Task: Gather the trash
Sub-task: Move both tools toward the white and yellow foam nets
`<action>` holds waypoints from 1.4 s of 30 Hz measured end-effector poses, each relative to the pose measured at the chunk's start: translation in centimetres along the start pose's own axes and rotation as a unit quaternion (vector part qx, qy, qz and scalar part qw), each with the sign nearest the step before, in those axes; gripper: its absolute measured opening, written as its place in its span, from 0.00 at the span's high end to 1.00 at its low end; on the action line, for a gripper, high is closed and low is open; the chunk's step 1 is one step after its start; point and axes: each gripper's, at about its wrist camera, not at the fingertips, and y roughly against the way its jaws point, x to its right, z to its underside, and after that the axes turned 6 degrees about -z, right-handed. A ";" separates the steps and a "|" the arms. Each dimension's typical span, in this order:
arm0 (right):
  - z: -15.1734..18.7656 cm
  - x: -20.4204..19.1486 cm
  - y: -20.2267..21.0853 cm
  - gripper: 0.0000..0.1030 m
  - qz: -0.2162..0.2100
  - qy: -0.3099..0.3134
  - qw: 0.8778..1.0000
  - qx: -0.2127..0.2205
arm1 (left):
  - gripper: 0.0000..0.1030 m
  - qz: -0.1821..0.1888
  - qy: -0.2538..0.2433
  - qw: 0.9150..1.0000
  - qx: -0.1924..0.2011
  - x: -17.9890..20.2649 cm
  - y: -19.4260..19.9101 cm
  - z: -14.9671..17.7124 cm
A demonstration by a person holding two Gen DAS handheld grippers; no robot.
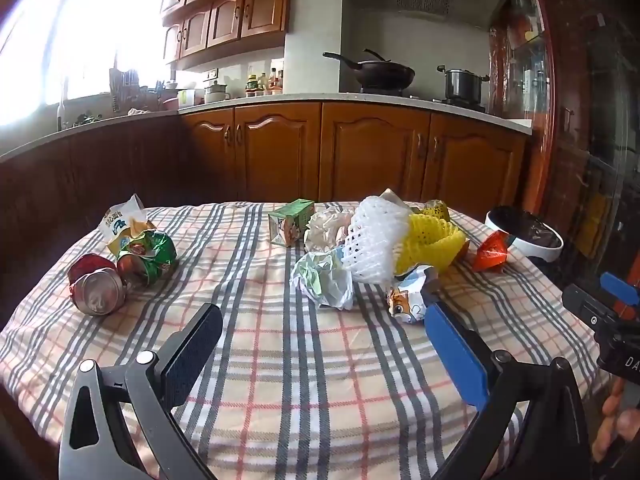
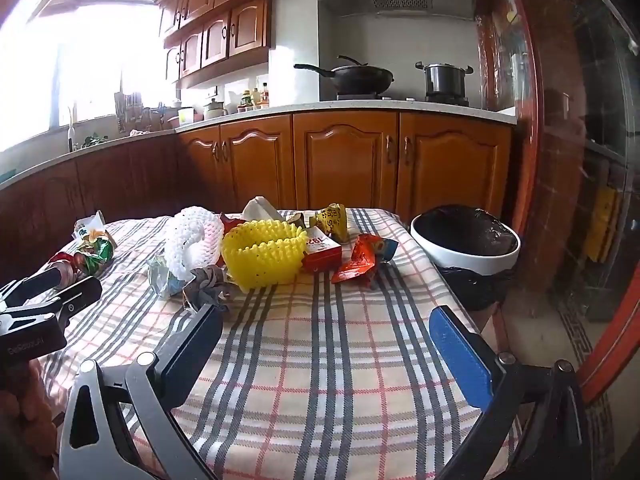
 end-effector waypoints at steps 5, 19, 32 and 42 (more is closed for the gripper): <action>-0.1 0.1 -0.7 0.00 -0.009 0.002 1.000 -0.007 | 0.01 0.000 0.001 1.000 -0.002 0.1 0.0 0.0; 0.0 -0.2 -0.2 0.00 -0.014 0.003 1.000 0.015 | 0.01 0.003 0.001 1.000 -0.004 0.0 -0.3 -0.1; -0.3 0.0 -0.1 0.00 -0.026 -0.001 1.000 0.014 | 0.01 0.002 0.002 1.000 -0.005 0.1 -0.7 -0.3; -0.7 0.4 0.0 0.00 -0.035 -0.007 0.999 0.017 | 0.01 0.003 0.001 1.000 -0.010 0.1 -1.2 -0.4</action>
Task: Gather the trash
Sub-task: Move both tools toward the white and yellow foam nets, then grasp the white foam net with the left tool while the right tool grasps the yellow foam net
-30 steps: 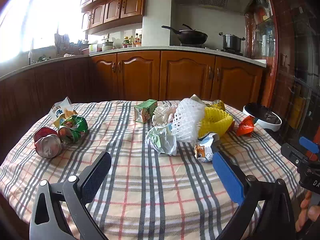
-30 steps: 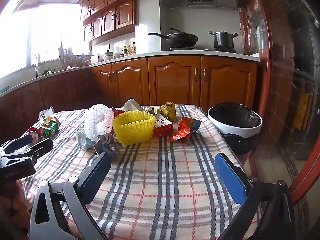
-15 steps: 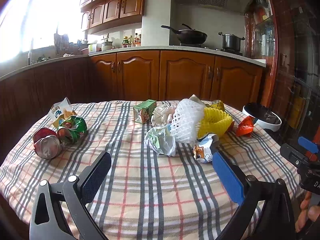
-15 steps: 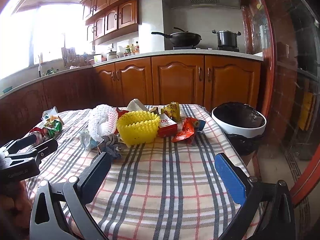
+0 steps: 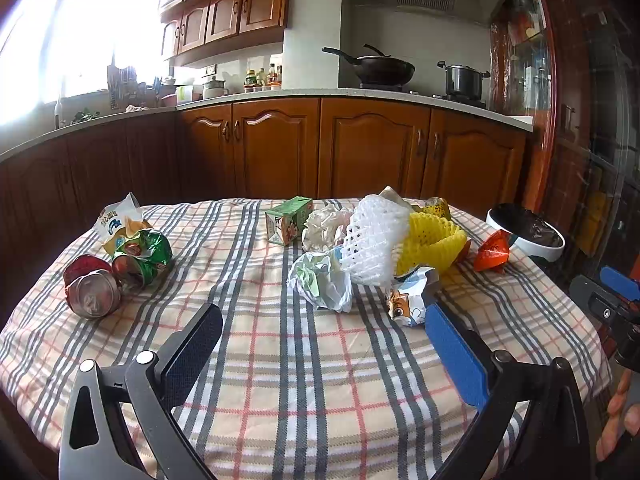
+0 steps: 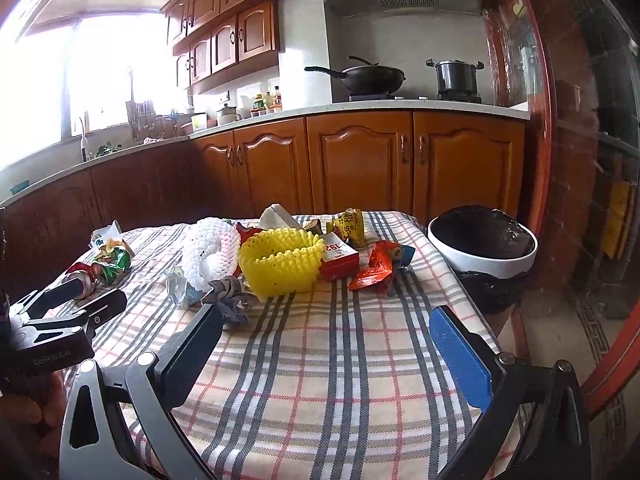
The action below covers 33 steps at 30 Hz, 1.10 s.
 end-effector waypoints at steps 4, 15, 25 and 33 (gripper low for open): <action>-0.1 0.1 -0.1 0.00 -0.004 -0.003 1.000 -0.001 | 0.01 -0.002 -0.003 1.000 -0.002 0.1 -0.1 0.0; -0.5 0.7 -1.0 0.00 -0.021 -0.018 1.000 -0.013 | 0.01 0.008 0.002 1.000 -0.020 -0.1 -1.5 -0.8; -2.2 2.1 -3.9 0.25 -0.066 -0.057 0.995 -0.045 | 0.03 0.032 0.007 0.999 -0.043 0.0 -4.8 -4.6; -4.9 3.3 -8.6 0.47 -0.117 -0.116 0.983 -0.085 | 0.10 0.054 -0.015 0.996 -0.064 1.0 -8.7 -7.9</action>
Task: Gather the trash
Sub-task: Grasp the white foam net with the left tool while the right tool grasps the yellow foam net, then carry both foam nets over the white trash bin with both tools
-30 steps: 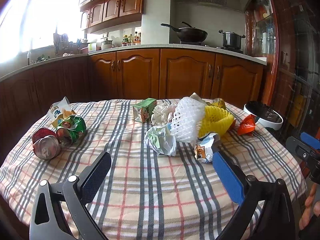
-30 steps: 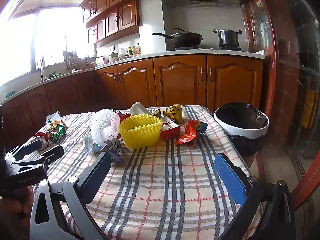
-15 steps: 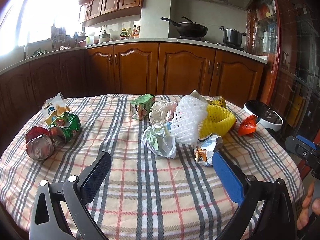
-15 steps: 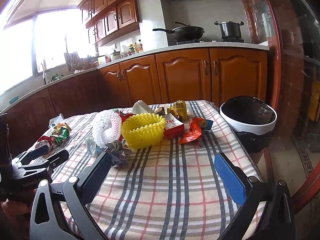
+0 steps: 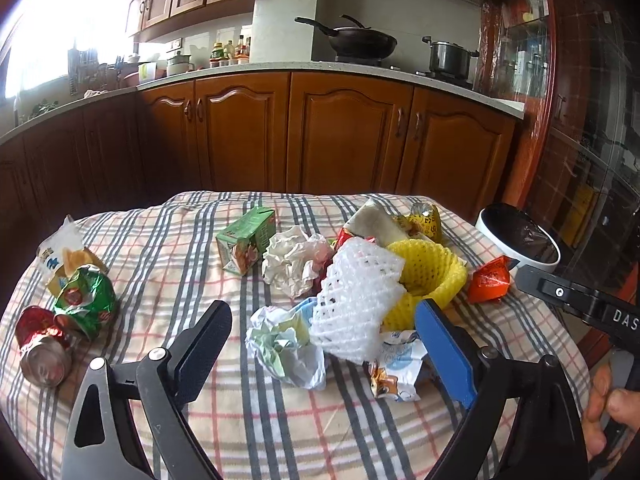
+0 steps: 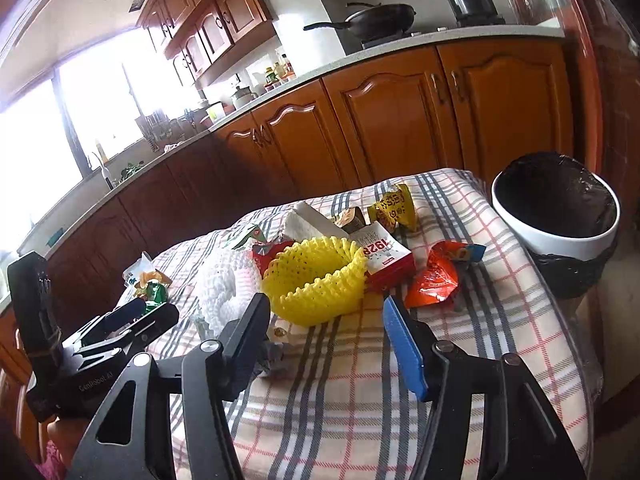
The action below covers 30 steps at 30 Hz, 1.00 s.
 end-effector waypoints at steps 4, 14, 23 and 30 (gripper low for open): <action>-1.3 1.0 -2.7 0.56 -0.010 -0.034 0.999 -0.030 | 0.12 0.010 -0.015 1.000 -0.020 0.0 -1.9 -1.0; -1.0 3.8 -8.5 0.68 -0.048 -0.131 0.986 -0.095 | 0.58 0.054 -0.003 0.996 -0.064 -1.1 -5.5 -2.5; -1.8 2.6 -6.9 0.90 -0.056 -0.097 0.991 -0.071 | 0.83 0.078 0.005 0.996 -0.040 -1.6 -3.7 -2.7; -3.1 2.3 -3.6 0.90 -0.064 -0.077 0.994 -0.039 | 0.83 0.097 0.007 0.995 -0.014 -1.3 -1.1 -3.6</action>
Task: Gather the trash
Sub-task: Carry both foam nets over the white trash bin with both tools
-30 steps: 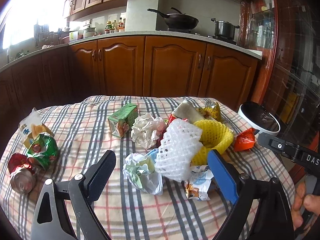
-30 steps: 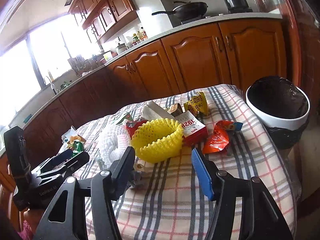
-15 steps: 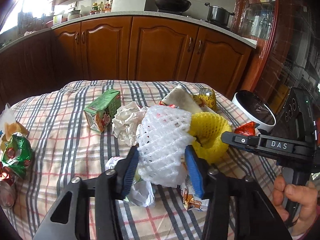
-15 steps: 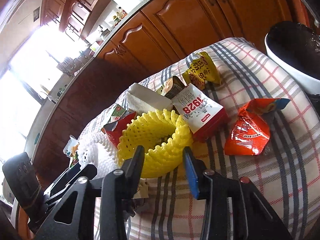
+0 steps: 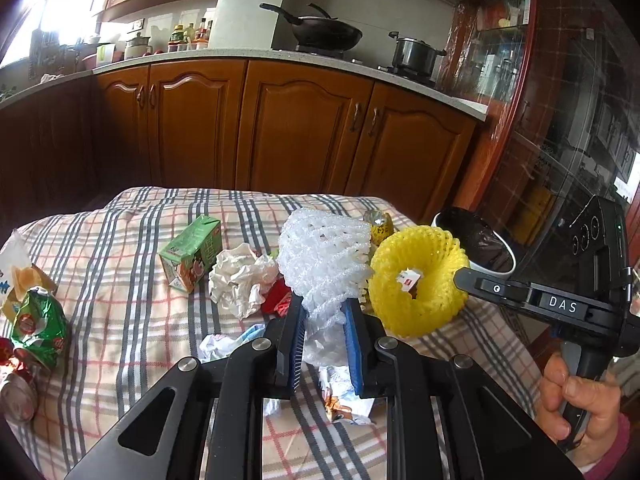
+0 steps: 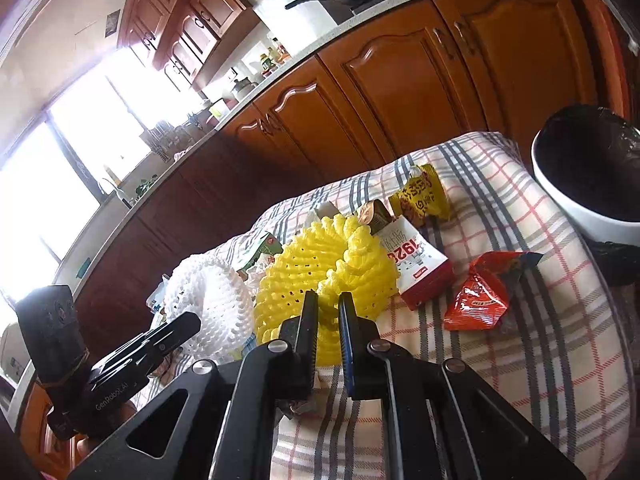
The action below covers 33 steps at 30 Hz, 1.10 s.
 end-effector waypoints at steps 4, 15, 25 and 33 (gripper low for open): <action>-0.6 0.7 1.9 0.90 0.008 0.002 1.000 0.017 | 0.83 0.009 -0.011 1.000 0.008 1.3 0.2 -0.4; -2.6 4.5 8.4 0.90 0.059 -0.012 0.995 0.073 | 0.83 0.050 -0.053 0.997 -0.009 6.2 -3.5 -2.2; -4.3 9.2 12.2 0.90 0.131 -0.030 0.985 0.107 | 0.83 0.087 -0.087 0.992 -0.029 11.3 -9.3 -5.3; -5.6 11.7 13.6 0.90 0.169 -0.029 0.978 0.116 | 0.83 0.115 -0.097 0.987 -0.054 14.1 -14.4 -8.6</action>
